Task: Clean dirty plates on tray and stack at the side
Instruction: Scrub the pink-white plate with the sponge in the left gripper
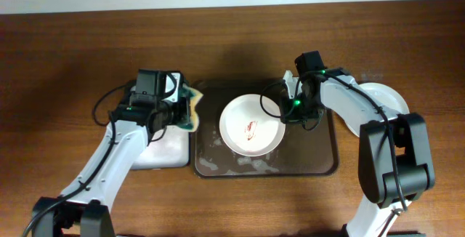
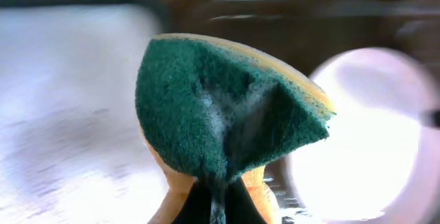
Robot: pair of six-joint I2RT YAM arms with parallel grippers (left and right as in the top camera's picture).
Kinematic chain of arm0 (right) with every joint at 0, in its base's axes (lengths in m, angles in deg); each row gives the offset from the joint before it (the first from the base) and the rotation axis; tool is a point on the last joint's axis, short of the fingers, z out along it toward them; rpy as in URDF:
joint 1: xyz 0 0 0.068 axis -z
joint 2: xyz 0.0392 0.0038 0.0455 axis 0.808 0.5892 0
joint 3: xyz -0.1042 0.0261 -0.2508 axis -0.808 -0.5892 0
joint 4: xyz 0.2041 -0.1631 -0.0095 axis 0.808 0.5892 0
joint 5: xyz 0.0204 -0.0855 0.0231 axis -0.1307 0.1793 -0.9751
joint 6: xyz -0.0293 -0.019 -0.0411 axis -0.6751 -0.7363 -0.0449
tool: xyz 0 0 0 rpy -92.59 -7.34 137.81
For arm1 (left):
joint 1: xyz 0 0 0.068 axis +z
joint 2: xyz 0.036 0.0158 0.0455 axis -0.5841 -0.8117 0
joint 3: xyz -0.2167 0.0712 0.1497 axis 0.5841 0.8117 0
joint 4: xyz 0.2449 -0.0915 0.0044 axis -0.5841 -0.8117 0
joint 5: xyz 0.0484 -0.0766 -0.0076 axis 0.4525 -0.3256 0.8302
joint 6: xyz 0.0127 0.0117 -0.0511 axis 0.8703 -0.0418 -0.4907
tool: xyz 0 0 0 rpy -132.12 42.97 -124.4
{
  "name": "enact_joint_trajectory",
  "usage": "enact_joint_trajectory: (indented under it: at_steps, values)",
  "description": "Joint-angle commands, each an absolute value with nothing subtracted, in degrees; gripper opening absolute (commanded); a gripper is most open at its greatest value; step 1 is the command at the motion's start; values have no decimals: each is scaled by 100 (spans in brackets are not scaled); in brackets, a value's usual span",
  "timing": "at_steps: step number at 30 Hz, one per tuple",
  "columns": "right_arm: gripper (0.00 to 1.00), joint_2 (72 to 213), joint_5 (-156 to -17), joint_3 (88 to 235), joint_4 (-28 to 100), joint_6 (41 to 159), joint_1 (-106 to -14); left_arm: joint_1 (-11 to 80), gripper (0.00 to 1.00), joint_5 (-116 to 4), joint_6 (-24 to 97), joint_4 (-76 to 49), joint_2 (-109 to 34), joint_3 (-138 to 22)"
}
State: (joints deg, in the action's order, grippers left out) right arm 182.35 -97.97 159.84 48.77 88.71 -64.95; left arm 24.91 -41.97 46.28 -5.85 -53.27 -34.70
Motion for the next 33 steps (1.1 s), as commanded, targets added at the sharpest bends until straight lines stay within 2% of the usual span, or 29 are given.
enact_joint_trajectory:
  at_steps: [1, 8, 12, 16, 22, 27, 33]
  values:
    - [4, 18283, -9869, 15864, 4890, 8866, -6554, 2093, 0, -5141, 4114, -294, -5327, -3607]
    - [4, 18285, -9869, 15558, 4708, 8869, -6561, 899, 0, -5084, 2825, 770, -6238, -3607]
    - [4, 18285, -9871, 15547, 4700, 8869, -6563, 395, 0, -5080, 2600, 1434, -6678, -3607]
    - [4, 18285, -9871, 15547, 4702, 8869, -6563, 82, 0, -4433, 2244, 1590, -6899, -3607]
    - [4, 18285, -9871, 15547, 4700, 8866, -6563, 27, 0, -4297, 2106, 1690, -7323, -3607]
    - [4, 18285, -9871, 15547, 4704, 8866, -6563, 235, 0, -3102, 2106, 785, -7419, -3610]
    - [4, 18285, -9871, 15547, 4706, 8866, -6561, 617, 0, -3132, 2646, 182, -6942, -3715]
